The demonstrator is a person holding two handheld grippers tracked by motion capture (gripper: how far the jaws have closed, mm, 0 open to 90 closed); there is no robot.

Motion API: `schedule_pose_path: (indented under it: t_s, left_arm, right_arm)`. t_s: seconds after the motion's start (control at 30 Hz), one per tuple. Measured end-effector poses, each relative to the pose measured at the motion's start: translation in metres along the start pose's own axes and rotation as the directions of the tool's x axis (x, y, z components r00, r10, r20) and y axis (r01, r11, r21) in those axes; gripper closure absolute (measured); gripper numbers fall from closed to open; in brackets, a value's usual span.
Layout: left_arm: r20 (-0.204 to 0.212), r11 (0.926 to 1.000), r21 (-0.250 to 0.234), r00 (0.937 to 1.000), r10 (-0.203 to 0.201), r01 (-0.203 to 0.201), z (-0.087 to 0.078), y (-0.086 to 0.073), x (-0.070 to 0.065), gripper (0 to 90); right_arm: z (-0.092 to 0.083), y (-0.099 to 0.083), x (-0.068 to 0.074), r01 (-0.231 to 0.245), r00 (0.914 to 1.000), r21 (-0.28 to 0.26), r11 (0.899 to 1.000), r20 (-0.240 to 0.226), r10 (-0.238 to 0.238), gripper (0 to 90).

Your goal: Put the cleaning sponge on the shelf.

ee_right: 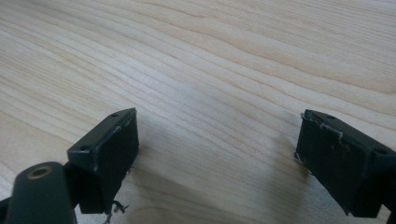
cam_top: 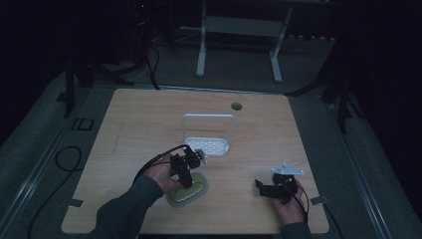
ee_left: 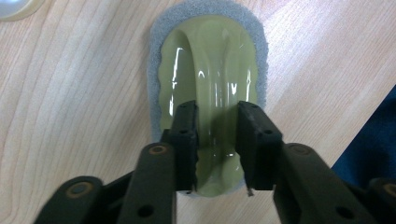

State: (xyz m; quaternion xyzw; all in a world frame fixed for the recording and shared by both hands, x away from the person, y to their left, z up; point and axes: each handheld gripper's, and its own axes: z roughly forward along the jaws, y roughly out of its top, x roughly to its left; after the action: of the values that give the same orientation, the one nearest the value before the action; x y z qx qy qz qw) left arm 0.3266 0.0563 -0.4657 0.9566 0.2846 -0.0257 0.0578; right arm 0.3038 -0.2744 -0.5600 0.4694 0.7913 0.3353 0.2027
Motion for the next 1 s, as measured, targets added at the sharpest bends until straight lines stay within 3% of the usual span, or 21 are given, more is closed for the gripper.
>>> schedule_pose_path:
  t_s: [0.73,1.0]
  left_arm:
    - [-0.06,0.9996,-0.026,0.9982,0.011,-0.012,-0.012,-0.002,0.008,71.9]
    - [-0.084,0.9975,-0.042,0.9951,0.053,-0.057,-0.015,0.0,0.008,71.9]
  right_arm:
    - [0.0,0.0,0.0,0.001,1.0,0.0,1.0,0.0,-0.001,12.6]
    - [0.0,0.0,0.0,0.001,1.0,0.0,1.0,0.0,-0.001,12.6]
